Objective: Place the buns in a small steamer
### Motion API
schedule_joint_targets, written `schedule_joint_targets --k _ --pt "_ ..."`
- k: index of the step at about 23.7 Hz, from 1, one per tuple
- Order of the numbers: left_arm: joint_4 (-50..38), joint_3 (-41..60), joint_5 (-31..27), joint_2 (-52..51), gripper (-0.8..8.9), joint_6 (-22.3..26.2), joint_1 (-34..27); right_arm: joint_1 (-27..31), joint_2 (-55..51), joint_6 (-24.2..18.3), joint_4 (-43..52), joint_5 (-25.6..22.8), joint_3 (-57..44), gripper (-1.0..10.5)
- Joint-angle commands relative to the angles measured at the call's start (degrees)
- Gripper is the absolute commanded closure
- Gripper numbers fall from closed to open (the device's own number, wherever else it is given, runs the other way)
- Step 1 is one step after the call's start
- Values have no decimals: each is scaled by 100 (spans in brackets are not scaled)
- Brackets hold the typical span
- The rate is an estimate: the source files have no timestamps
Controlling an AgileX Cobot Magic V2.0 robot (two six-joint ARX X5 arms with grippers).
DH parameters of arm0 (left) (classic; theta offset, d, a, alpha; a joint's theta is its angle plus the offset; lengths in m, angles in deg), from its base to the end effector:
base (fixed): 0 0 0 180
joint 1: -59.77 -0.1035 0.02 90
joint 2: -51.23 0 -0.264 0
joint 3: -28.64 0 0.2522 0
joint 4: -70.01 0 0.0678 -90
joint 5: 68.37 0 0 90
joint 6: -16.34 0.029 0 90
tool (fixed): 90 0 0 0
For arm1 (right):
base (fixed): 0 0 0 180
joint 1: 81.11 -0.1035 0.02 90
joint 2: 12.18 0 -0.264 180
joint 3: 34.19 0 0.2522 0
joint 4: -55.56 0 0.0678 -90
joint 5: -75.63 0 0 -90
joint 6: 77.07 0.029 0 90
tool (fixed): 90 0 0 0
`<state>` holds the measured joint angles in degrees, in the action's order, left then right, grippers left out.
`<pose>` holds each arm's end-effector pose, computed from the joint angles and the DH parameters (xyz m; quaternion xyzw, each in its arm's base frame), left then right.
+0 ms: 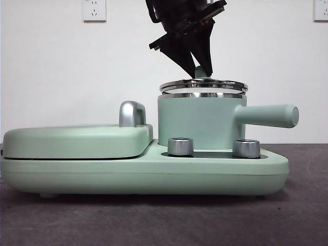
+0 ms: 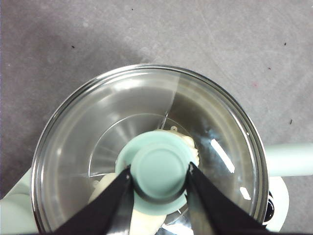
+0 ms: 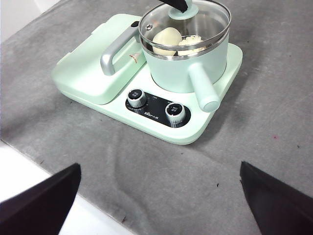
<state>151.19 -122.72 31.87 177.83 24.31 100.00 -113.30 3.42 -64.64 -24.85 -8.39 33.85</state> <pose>0.3476 -0.3008 0.3408 0.1774 0.4294 -0.4065 0.7867 0.0025 0.0051 0.3291 0.0448 0.2683 0.2899 0.9176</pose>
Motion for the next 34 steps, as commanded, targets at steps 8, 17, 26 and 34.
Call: schedule_joint_targets --k 8,17,26,34 --pt "-74 -173 2 243 797 411 50 -35 -2 77 55 4 42 428" --pt "175 -173 -341 243 797 522 50 -35 -2 107 57 2 42 428" --pt "157 -393 -337 22 343 -4 66 -35 -2 107 59 2 42 428" --pt "1537 -184 -332 -1711 345 -597 68 -35 -2 109 151 48 42 428"
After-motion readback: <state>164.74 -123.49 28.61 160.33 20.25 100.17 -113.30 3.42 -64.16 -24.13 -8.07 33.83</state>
